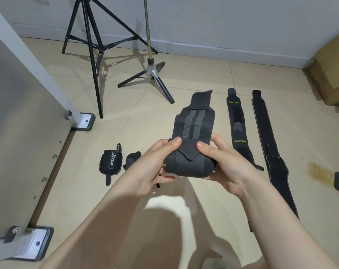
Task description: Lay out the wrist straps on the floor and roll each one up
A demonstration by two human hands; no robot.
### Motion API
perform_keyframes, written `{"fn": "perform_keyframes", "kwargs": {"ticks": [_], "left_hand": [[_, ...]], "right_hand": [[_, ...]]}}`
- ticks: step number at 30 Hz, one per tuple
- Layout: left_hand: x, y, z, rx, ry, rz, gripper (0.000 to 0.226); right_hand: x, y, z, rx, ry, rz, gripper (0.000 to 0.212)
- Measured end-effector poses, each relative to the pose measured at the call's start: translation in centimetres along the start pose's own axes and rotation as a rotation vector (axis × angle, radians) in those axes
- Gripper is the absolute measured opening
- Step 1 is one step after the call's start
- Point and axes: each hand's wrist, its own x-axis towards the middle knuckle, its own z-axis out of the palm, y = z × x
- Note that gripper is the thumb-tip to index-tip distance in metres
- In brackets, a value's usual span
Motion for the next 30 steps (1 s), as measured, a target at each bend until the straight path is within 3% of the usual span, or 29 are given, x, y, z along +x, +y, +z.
{"fn": "perform_keyframes", "kwargs": {"ticks": [6, 10, 13, 15, 18, 23, 26, 30], "left_hand": [[-0.7, 0.6, 0.1, -0.058, -0.005, 0.140, 0.038], [-0.4, 0.2, 0.3, -0.052, 0.033, 0.098, 0.029], [0.0, 0.3, 0.2, -0.043, 0.057, 0.074, 0.025], [0.1, 0.4, 0.1, -0.067, 0.073, 0.052, 0.021], [0.3, 0.4, -0.3, -0.076, 0.092, -0.006, 0.015], [0.1, 0.5, -0.9, -0.079, 0.011, -0.065, 0.044], [-0.7, 0.9, -1.9, -0.143, -0.104, 0.014, 0.056], [-1.2, 0.9, -2.7, 0.016, -0.134, 0.083, 0.065]], "right_hand": [[0.3, 0.4, 1.0, 0.040, 0.001, 0.135, 0.023], [0.7, 0.4, 1.0, 0.003, 0.069, -0.008, 0.022], [0.6, 0.3, 1.1, 0.034, 0.038, -0.107, 0.031], [0.4, 0.4, 1.0, 0.016, -0.027, -0.153, 0.049], [0.1, 0.3, 0.9, -0.102, -0.111, -0.139, 0.065], [0.2, 0.0, 1.5, -0.144, -0.027, -0.073, 0.034], [0.3, -0.5, 1.1, -0.015, -0.020, -0.003, 0.026], [0.2, -0.8, 1.1, 0.147, -0.115, 0.160, 0.027]]}}
